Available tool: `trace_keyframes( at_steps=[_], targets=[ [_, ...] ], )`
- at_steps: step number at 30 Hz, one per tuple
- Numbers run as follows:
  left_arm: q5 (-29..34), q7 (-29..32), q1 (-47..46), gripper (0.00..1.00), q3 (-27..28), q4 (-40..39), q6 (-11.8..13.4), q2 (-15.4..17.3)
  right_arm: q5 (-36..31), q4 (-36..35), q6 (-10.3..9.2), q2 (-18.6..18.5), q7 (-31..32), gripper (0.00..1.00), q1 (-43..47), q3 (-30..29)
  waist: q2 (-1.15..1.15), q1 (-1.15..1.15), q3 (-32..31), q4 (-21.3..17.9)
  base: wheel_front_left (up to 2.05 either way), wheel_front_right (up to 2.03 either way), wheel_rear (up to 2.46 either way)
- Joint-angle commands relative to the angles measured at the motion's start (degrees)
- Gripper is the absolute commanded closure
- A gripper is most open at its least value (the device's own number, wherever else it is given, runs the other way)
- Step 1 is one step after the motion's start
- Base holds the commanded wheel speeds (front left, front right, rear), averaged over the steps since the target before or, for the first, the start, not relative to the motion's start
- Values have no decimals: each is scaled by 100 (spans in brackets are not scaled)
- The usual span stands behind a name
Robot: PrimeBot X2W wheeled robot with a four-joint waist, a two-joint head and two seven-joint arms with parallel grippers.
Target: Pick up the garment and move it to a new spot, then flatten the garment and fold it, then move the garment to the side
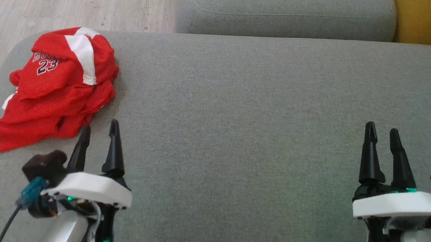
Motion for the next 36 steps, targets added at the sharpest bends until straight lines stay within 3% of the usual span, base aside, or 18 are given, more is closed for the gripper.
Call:
trace_keyframes(
  at_steps=[1,6,17,30,36],
  targets=[
    [194,-67,-384,0,35,-267,66,156,-227,-276,-2,-38,-78,0,-312,122,0,0,-4,-3,0,0,0],
    [446,-152,-466,0,-234,-341,191,289,-714,-358,-3,-39,-162,0,-322,197,0,0,-15,-12,0,0,0],
    [911,-322,-717,0,-822,-52,-85,403,-1854,-278,-3,-42,-331,0,-361,259,0,0,24,-5,0,0,0],
    [1902,-544,-997,0,-1370,168,-15,510,-3182,-193,-3,-47,-551,0,-445,352,0,0,32,19,0,0,0],
    [1911,-646,-968,0,-1355,171,39,383,-3026,-202,-4,-49,-652,0,-416,357,0,0,40,23,0,0,0]
  ],
)
